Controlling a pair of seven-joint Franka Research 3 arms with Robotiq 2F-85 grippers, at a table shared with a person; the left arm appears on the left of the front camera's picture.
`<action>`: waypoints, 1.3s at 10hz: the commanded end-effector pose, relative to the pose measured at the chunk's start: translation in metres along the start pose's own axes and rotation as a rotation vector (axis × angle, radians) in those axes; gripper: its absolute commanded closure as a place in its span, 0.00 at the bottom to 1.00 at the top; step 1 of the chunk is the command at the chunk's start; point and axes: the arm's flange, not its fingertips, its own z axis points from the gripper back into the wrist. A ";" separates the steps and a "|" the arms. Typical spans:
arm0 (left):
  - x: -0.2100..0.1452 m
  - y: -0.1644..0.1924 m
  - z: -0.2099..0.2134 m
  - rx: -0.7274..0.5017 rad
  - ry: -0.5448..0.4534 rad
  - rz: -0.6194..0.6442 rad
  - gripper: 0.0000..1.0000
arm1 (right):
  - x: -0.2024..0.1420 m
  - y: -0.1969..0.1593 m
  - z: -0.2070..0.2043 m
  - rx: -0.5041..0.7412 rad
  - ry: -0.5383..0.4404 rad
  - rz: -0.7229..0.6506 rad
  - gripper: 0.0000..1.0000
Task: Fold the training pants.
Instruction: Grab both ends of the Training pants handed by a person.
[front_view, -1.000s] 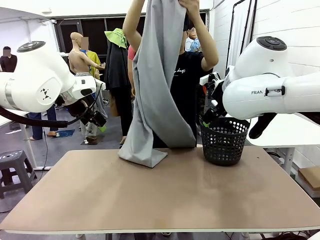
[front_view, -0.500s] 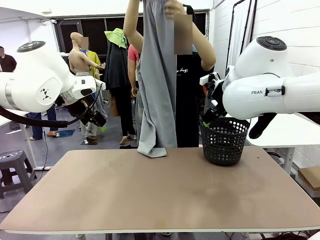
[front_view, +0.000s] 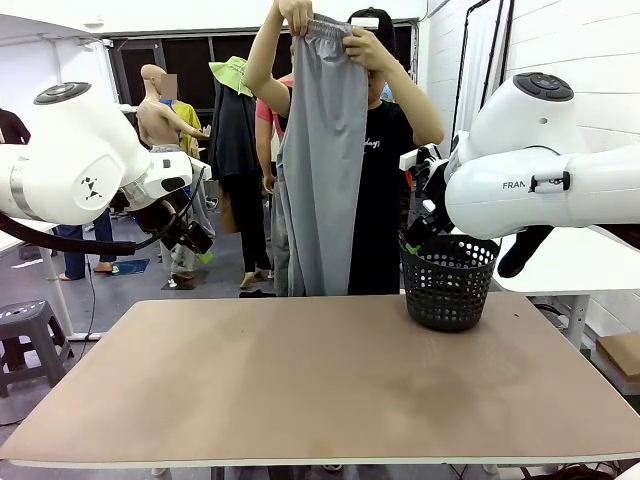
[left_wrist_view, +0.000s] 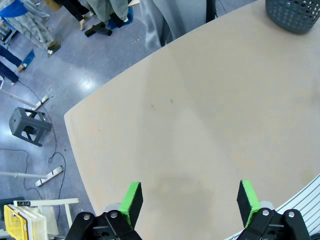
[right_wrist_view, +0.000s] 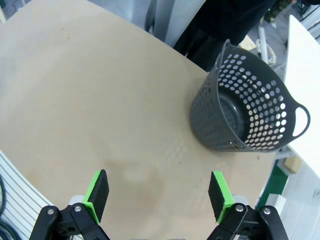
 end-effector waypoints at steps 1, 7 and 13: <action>0.000 0.000 0.000 -0.011 -0.002 -0.002 0.00 | 0.001 -0.001 0.001 0.001 -0.001 0.008 0.00; 0.000 0.000 0.000 -0.011 -0.002 -0.002 0.00 | 0.001 -0.001 0.001 0.001 -0.001 0.008 0.00; 0.000 0.000 0.000 -0.011 -0.002 -0.002 0.00 | 0.001 -0.001 0.001 0.001 -0.001 0.008 0.00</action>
